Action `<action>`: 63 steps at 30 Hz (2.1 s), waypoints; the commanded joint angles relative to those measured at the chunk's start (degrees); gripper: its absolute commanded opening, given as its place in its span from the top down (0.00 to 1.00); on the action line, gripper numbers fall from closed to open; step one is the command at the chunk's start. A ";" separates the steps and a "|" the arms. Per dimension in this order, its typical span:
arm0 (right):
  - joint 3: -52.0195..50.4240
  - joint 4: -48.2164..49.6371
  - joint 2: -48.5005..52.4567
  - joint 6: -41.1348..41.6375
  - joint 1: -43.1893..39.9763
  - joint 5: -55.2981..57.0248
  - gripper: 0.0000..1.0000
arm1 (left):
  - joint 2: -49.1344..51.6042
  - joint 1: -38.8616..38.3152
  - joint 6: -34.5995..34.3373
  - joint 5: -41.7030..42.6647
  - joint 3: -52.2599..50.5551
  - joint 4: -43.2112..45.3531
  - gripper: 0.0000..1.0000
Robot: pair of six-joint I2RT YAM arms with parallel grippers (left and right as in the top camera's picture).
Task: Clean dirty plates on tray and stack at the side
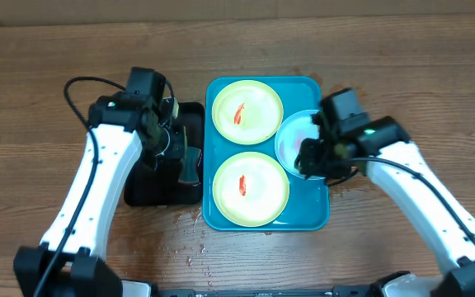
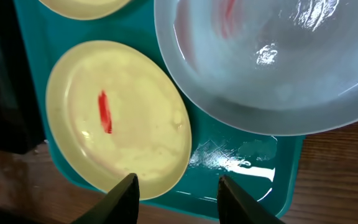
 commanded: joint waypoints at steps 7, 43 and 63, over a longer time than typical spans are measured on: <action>-8.22 8.02 4.83 3.78 4.07 5.55 0.69 | 4.63 -0.15 -1.46 -1.81 0.57 1.95 0.68; -18.80 26.67 4.90 0.68 4.81 3.45 0.88 | 4.63 -0.15 -2.75 -1.79 0.57 4.63 0.68; -20.04 26.40 4.90 0.66 4.81 3.50 0.96 | 4.63 -3.26 -4.13 -2.47 -3.58 6.93 0.71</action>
